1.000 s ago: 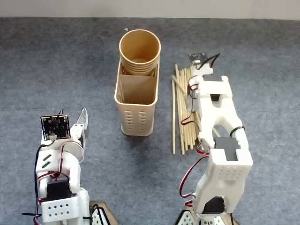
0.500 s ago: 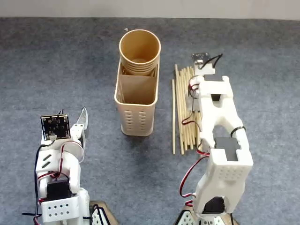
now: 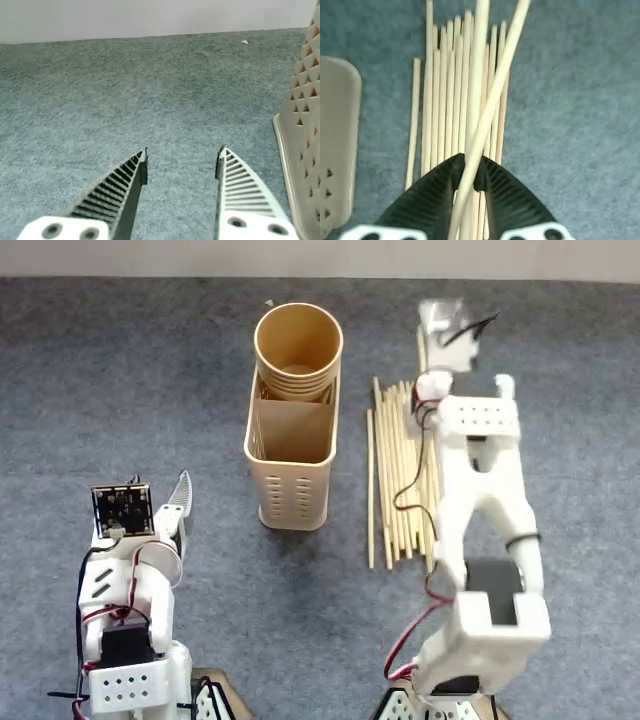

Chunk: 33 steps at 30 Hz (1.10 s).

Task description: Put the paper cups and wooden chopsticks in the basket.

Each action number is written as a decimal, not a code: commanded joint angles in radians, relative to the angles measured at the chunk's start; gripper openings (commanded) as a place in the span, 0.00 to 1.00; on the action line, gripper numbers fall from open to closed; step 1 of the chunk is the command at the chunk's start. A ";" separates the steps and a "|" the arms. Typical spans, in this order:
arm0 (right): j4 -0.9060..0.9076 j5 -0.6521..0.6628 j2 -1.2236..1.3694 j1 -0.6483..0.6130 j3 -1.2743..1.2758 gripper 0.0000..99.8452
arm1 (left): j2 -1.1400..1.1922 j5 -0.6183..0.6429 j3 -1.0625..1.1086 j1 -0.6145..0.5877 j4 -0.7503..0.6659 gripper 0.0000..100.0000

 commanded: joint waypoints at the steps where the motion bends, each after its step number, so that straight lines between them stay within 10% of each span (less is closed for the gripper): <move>1: 0.016 -0.014 -0.165 0.008 -0.079 0.01 | -0.007 0.005 0.019 0.016 0.003 0.25; 33: -0.661 -0.250 -0.561 -0.418 0.197 0.01 | -0.007 0.003 0.019 0.013 0.002 0.25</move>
